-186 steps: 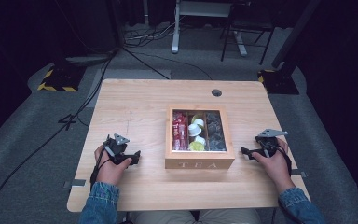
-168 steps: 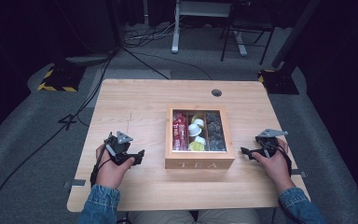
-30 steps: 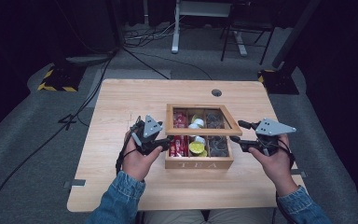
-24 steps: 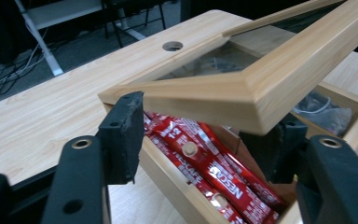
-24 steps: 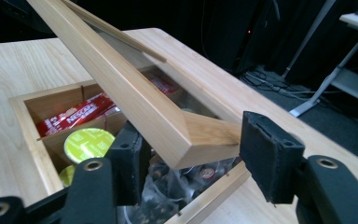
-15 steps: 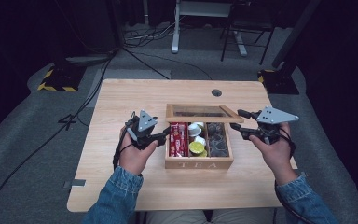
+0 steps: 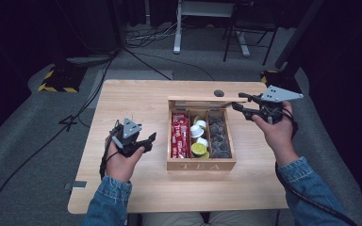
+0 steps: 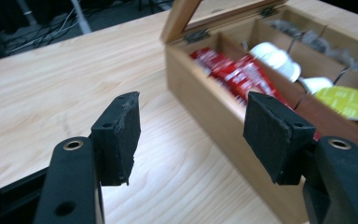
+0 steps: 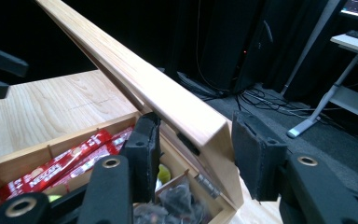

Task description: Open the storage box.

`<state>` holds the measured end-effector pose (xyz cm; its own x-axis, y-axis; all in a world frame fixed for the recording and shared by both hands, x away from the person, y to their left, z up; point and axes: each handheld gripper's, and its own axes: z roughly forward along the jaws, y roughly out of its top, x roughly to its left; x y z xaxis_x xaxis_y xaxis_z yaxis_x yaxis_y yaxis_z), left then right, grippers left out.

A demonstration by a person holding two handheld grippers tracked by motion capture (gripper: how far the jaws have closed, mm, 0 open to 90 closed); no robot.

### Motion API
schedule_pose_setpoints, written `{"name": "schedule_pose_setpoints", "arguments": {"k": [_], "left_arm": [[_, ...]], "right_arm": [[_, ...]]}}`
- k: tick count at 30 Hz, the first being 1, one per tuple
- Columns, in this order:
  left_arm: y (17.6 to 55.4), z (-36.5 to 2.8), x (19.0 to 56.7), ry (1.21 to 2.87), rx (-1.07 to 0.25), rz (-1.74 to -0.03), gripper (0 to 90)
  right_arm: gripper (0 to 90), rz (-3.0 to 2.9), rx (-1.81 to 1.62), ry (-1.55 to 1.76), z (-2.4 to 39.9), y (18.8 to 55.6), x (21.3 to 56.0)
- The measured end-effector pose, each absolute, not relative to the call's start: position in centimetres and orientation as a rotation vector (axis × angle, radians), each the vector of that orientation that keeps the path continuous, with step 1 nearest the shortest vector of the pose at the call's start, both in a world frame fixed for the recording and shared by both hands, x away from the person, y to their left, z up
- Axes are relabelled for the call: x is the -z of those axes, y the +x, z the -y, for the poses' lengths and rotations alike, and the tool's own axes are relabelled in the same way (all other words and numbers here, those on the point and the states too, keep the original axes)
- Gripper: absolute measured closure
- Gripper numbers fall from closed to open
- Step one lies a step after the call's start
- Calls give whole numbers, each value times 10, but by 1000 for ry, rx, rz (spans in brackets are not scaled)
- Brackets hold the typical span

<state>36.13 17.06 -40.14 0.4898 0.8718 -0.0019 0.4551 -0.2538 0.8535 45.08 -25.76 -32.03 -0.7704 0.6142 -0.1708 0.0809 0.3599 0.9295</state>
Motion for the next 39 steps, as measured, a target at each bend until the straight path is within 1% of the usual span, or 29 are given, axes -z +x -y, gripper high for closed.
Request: {"name": "schedule_pose_setpoints", "arguments": {"k": [11, 16, 21, 27, 39], "left_arm": [[337, -210, 417, 1845, -644, -1245, 370], [334, -220, 427, 1846, -636, -1291, 371], [336, -225, 441, 1866, -629, -1322, 364], [342, -227, 454, 1890, -614, -1343, 330], [353, -214, 468, 1945, -546, -1324, 324]], "right_arm": [[546, -2120, -1442, 601, 251, 483, 310], [551, -2104, -1441, 617, 250, 498, 304], [551, -2093, -1424, 631, 247, 511, 300], [542, -2084, -1413, 667, 245, 525, 298], [501, -2072, -1386, 738, 238, 552, 297]]}}
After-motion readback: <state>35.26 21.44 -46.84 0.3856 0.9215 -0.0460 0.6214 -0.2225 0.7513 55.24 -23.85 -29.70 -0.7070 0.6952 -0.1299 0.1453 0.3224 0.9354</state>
